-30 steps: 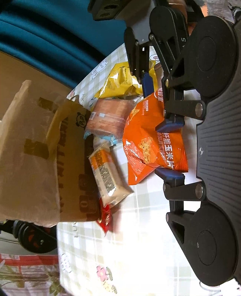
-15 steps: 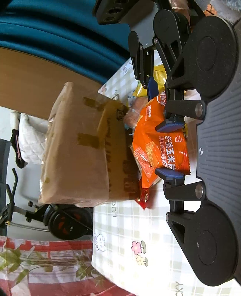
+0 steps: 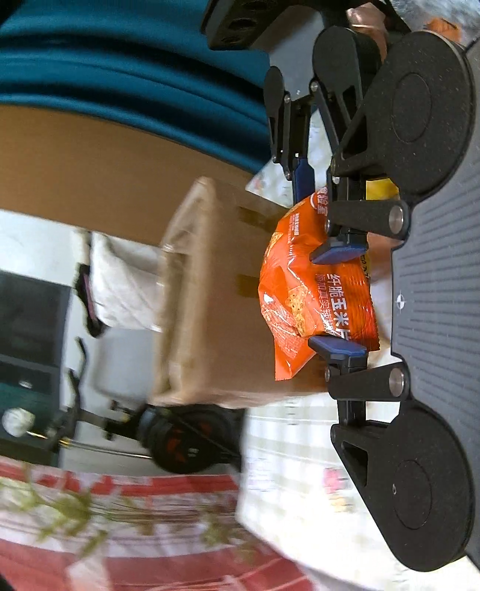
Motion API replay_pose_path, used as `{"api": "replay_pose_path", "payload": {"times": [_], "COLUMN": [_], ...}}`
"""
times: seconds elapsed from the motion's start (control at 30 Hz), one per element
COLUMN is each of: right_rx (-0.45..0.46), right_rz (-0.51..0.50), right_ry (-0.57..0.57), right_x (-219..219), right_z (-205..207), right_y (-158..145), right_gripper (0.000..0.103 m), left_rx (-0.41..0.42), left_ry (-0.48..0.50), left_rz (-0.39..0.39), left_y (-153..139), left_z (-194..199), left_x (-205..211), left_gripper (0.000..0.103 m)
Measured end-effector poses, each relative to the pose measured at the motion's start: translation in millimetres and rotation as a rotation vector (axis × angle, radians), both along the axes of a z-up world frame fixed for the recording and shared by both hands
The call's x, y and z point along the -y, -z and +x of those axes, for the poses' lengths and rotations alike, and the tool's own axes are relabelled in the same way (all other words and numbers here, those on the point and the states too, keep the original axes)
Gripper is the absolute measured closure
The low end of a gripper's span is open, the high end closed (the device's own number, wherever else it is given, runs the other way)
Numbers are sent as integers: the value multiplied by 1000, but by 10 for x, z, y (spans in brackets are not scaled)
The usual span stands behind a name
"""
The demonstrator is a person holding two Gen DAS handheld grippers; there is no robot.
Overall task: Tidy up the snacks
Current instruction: 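Lift the orange bag with both grippers and carry it over the box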
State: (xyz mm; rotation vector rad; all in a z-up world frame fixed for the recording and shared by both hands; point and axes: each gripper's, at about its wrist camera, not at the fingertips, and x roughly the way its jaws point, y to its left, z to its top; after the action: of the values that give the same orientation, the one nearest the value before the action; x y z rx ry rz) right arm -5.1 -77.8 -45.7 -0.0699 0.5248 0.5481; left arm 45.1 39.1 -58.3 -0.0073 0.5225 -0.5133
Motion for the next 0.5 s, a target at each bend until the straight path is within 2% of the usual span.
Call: {"api": "replay_pose_path", "payload": {"times": [0.2,0.3,0.5], "right_rx": [163,213,256], "right_rz": [12,-4,-41], "right_ry": [35,52,86], "right_x": [184,256,346], "right_z": [89,242,742], "right_y": [-495,-661,-814], "right_gripper": [66,66,66], "left_rx": [134,192,197], "left_ry": [33,40,52], "left_rz": [14,19,-19], "left_y": [-383,-533,-665], "left_z": [115,240,792], "left_x": [193,299,402], "left_gripper": [59,58,58]}}
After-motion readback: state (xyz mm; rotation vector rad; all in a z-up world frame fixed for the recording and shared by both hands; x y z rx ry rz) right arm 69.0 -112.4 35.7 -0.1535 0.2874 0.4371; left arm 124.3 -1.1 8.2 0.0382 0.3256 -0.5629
